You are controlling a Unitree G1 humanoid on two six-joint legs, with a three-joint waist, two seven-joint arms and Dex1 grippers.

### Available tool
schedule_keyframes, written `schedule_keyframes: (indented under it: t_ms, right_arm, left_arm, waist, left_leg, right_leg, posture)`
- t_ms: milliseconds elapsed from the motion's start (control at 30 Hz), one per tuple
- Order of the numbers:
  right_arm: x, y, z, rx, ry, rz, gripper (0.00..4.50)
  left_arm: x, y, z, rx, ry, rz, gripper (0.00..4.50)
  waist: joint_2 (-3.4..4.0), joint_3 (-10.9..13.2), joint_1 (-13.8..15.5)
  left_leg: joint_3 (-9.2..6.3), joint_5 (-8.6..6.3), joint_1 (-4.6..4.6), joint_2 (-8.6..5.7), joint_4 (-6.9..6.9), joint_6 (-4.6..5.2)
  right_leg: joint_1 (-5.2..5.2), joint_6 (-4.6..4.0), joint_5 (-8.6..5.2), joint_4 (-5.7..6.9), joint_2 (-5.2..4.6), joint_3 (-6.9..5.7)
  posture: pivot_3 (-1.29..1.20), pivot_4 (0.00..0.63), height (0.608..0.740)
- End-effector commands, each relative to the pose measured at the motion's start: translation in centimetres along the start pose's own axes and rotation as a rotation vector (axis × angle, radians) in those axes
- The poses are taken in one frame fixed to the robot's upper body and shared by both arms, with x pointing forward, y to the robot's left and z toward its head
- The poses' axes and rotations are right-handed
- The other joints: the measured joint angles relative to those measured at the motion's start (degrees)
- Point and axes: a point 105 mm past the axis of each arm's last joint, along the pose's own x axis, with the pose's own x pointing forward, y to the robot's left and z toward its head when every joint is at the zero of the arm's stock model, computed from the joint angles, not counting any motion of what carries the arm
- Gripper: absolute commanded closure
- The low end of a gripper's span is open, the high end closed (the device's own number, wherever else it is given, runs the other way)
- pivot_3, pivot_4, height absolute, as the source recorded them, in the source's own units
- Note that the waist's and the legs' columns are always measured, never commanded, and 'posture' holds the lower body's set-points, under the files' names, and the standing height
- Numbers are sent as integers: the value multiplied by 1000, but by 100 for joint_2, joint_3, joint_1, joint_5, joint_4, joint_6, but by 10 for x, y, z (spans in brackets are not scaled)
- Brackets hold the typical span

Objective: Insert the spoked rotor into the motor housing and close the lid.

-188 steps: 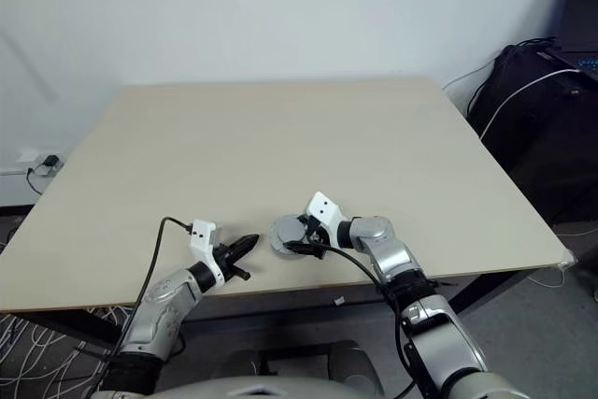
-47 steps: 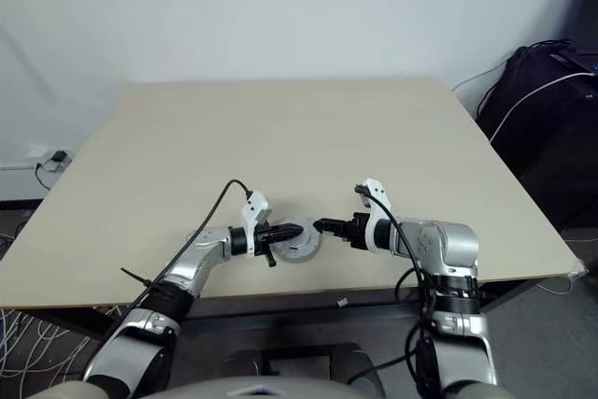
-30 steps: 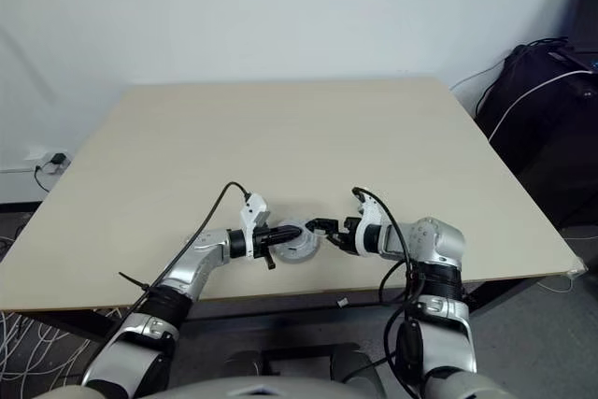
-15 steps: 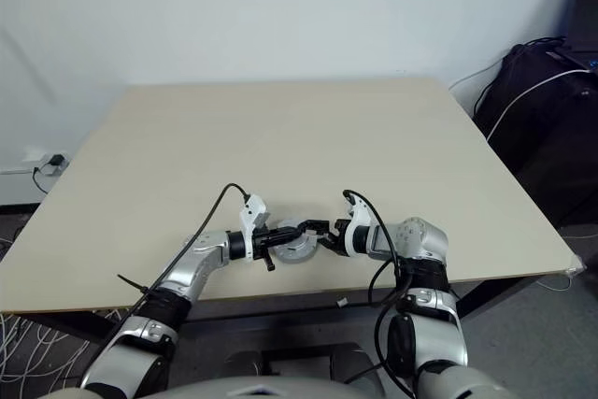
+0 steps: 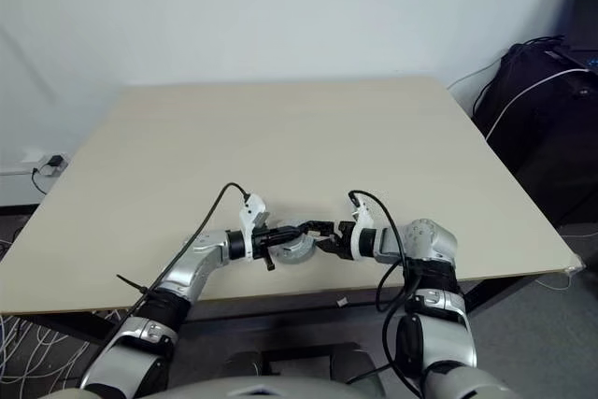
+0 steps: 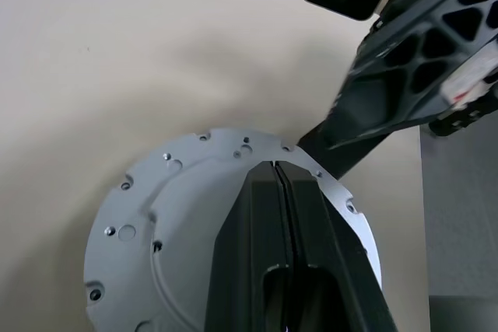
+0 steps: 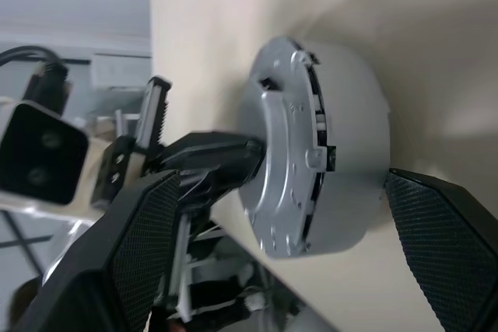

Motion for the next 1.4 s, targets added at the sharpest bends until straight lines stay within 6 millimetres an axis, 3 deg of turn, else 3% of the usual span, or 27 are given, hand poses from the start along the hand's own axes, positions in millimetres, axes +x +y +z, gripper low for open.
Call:
schedule_keyframes:
  t_ms: [33,133,233,533,933,1267,1400]
  right_arm:
    - [-3,40,16,-55,-47,197,52]
    - [-3,40,17,-56,-57,191,52]
    - [-2,37,18,-67,-67,162,569]
    - [-2,31,17,-70,-70,130,3134]
    - [0,48,20,-134,-111,203,3253]
    - [4,52,17,-145,-97,205,43]
    - [5,55,18,-133,-97,221,14]
  left_arm:
    - [0,-4,-21,-56,70,-4,4500]
    - [0,-5,-21,-57,69,-4,4500]
    - [0,-5,-21,-57,69,-4,4500]
    - [-2,-3,-26,-61,73,1,4500]
    - [-6,4,-40,-72,85,9,4500]
    - [-5,9,-56,-80,95,18,4500]
    - [-4,9,-57,-81,92,17,4500]
  waist:
    - [0,0,1]
    - [0,0,1]
    - [0,0,3]
    - [1,1,14]
    - [2,1,1]
    - [9,-5,-22]
    - [21,-13,-21]
  left_leg:
    - [0,0,0,0,0,0]
    - [0,0,-3,0,0,0]
    - [0,0,-5,0,0,0]
    - [-1,0,-10,-1,0,0]
    - [0,0,-9,-1,4,0]
    - [-1,0,0,1,6,0]
    - [-1,1,6,1,9,1]
  right_leg:
    - [0,0,0,0,0,0]
    - [-2,1,0,0,0,0]
    - [-4,1,1,0,0,0]
    - [-6,3,1,0,0,0]
    - [-5,5,2,0,1,1]
    - [2,5,2,5,3,1]
    - [8,3,1,5,3,2]
  posture:
    - [0,0,740]
    - [0,0,740]
    - [0,0,740]
    - [0,0,740]
    - [0,0,740]
    - [0,0,740]
    - [0,0,740]
